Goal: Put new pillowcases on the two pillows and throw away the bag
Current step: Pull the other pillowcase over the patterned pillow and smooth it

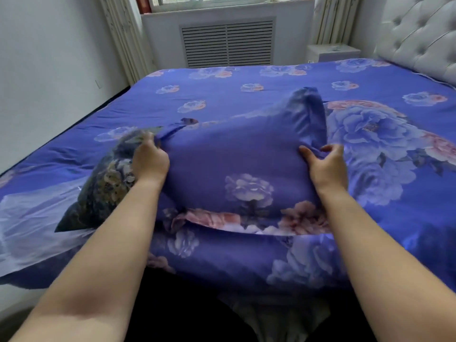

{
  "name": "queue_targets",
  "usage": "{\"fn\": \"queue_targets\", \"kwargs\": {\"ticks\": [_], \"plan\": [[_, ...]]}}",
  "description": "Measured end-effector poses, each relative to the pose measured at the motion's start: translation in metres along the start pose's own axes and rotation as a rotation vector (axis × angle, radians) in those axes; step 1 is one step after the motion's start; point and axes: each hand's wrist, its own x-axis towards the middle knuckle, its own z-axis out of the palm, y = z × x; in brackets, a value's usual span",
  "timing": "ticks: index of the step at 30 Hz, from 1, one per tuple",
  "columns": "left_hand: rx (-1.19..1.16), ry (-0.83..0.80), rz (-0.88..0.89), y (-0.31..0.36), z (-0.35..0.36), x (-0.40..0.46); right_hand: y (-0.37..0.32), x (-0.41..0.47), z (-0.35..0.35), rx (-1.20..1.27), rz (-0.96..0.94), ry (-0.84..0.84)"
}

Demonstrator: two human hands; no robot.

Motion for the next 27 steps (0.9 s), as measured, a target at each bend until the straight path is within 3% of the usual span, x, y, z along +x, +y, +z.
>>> {"fn": "queue_targets", "kwargs": {"ticks": [3,7,12,15,18,21,24,27], "plan": [[0.015,-0.12,-0.005,-0.001,0.018,-0.015,0.035,0.003,0.006,-0.191,0.177,-0.074],[-0.046,-0.133,-0.086,-0.003,0.022,-0.021,0.051,-0.004,0.008,-0.413,0.268,-0.114],[-0.106,-0.072,-0.221,-0.007,0.024,-0.06,0.034,-0.014,0.02,-0.413,0.271,-0.248],[-0.169,-0.038,-0.325,-0.011,0.025,-0.089,0.024,-0.025,0.026,-0.164,0.199,-0.184],[-0.256,0.123,-0.421,-0.019,0.009,-0.088,0.005,-0.024,0.014,0.09,-0.045,-0.027],[-0.309,0.274,-0.335,-0.019,-0.016,-0.067,-0.014,-0.001,-0.01,0.004,-0.215,0.147],[-0.27,0.176,-0.156,-0.009,-0.016,-0.065,-0.007,0.033,-0.023,-0.198,-0.184,0.205],[-0.313,-0.049,-0.181,-0.009,0.007,-0.074,0.016,0.038,-0.01,-0.439,-0.045,0.132]]}}
